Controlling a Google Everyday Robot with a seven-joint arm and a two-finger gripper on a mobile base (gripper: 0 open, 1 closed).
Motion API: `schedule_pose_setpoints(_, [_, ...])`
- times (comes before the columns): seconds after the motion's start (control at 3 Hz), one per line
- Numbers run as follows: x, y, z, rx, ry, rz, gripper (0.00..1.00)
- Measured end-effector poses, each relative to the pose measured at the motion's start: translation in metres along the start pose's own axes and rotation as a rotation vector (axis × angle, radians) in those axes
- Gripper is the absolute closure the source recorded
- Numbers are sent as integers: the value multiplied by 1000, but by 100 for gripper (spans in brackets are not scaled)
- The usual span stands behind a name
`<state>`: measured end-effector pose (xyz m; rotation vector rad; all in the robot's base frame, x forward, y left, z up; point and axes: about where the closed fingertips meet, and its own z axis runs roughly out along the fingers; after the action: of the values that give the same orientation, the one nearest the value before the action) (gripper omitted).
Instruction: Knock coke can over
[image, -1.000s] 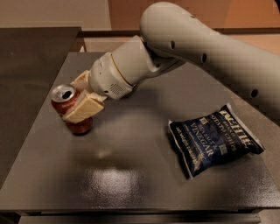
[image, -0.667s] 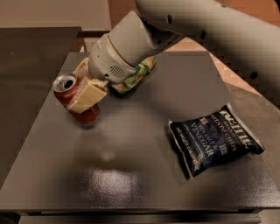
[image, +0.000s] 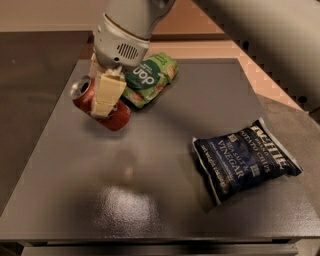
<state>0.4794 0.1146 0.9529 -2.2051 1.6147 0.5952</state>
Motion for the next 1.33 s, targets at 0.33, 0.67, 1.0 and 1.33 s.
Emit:
schedule_pose_setpoints(0.33, [16, 8, 3, -72, 132, -1, 100])
schedule_pose_setpoints(0.67, [30, 12, 9, -98, 218, 7, 85])
schedule_pose_setpoints(1.0, [40, 13, 18, -91, 294, 7, 65])
schedule_pose_setpoints(1.33, [52, 15, 26, -85, 362, 13, 40])
